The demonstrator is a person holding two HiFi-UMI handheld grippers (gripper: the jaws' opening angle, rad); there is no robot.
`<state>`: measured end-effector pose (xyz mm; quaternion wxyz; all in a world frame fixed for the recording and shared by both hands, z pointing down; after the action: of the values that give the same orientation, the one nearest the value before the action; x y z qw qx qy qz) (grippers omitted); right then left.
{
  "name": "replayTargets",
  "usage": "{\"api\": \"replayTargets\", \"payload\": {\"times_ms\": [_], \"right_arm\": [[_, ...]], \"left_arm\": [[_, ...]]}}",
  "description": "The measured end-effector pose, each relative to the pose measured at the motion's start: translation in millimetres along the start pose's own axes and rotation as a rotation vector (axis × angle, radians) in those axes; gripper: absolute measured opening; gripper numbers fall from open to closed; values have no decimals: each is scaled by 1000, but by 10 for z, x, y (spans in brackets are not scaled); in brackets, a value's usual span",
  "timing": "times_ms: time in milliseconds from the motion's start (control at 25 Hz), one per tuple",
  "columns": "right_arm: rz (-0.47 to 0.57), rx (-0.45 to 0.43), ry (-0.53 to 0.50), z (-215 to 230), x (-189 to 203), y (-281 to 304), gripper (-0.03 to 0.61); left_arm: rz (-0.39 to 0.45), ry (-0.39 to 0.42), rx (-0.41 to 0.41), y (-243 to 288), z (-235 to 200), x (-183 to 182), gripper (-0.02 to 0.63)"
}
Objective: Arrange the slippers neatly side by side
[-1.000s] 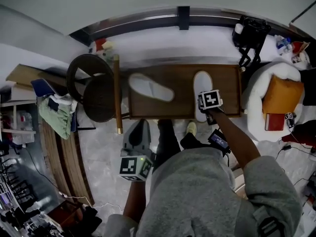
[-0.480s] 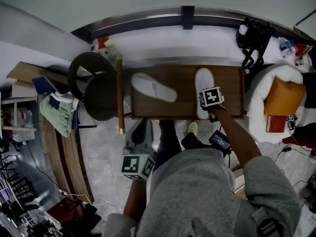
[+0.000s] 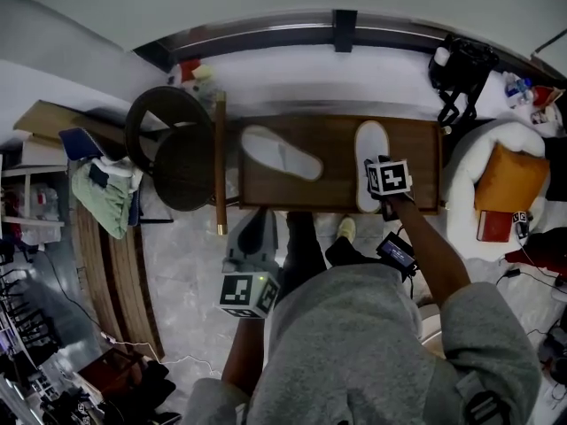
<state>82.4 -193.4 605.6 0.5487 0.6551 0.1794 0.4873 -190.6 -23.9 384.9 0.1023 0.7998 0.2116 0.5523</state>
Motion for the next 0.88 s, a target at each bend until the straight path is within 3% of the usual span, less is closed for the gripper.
{"api": "replayTargets", "payload": {"times_ms": [200,400,600,880], "right_arm": [[141,39,-149,-183,-153,-246,147],[275,-11,-315,-608,-458,-359,147],[361,-96,-372,-993,-767,-336,147],[359,-217,-420,-1410,-1017,-167,147]], "left_arm": [[5,-12,-8,-31,-22,17,23],[14,-22,-31,-82,-74,21,23],[23,-28,-66,-159,-159,3,23],[42,-41,-133,-294,-398,-86,23]]}}
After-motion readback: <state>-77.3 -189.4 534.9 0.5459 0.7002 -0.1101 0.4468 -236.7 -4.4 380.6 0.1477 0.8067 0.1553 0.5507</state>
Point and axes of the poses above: the fingertips, and each gripper's own axes: y forward along the fingers, z to its right, x out of its underside, the point moved 7 cm from there along -y, backward along the fingers, and after that the axes turned 10 degrees about -y, right-handed, at the moved point
